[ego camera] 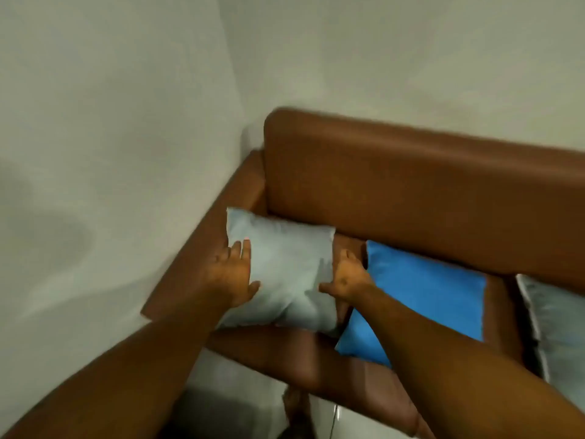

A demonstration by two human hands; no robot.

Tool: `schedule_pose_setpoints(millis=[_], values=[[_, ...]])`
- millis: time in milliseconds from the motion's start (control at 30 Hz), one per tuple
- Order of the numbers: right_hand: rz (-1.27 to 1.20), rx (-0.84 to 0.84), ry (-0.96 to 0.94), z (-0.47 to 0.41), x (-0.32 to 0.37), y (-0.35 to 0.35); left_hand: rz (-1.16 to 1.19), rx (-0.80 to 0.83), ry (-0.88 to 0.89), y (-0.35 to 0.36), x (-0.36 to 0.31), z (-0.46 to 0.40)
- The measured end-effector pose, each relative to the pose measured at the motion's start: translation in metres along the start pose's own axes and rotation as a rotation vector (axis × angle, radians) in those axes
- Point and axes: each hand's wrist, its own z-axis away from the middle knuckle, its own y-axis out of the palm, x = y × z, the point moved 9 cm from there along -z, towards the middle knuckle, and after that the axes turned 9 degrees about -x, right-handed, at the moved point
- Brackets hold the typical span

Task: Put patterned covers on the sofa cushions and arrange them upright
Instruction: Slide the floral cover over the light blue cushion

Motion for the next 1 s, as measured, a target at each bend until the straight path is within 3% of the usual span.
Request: schedule_pose_setpoints(millis=[100,200,267,367,433,533,633,667,700,733,800,833,900,1000], values=[[-0.033,0.188,0.147,-0.027,-0.036,0.089,0.055,0.256,-0.125,0.103,0.038,-0.009],[-0.002,0.296,0.312,-0.036,-0.075,0.164,0.087,0.378,-0.122,0.19,0.046,-0.007],[0.09,0.291,0.312,-0.047,-0.086,0.2,0.118,0.302,-0.105,0.224,0.033,-0.021],[0.174,0.111,0.243,-0.064,-0.093,0.228,0.153,0.132,-0.167,0.249,0.021,-0.05],[0.129,0.055,0.223,-0.067,-0.098,0.238,0.168,0.118,-0.188,0.26,0.028,-0.054],[-0.143,0.141,0.232,-0.059,-0.091,0.224,0.266,0.144,-0.139,0.238,0.045,-0.062],[-0.436,0.03,0.231,-0.054,-0.076,0.146,0.285,0.213,0.037,0.186,0.031,-0.073],[-0.52,-0.006,0.237,-0.054,-0.074,0.113,0.205,0.24,0.044,0.157,0.037,-0.084],[-0.62,-0.046,0.231,-0.052,-0.064,0.078,0.111,0.283,-0.09,0.13,0.056,-0.102],[-0.744,-0.105,0.239,-0.056,-0.064,0.048,0.054,0.165,-0.099,0.091,0.065,-0.122],[-0.984,-0.224,0.244,-0.071,-0.074,0.005,0.36,-0.046,-0.001,0.001,0.039,-0.162],[-1.15,-0.278,0.25,-0.088,-0.082,-0.011,0.445,-0.006,0.038,-0.029,0.031,-0.175],[-1.366,-0.379,0.27,-0.129,-0.098,-0.036,0.473,-0.042,0.046,-0.059,0.033,-0.213],[-1.368,-0.497,0.14,-0.176,-0.078,-0.071,0.59,-0.231,0.055,-0.06,0.021,-0.284]])
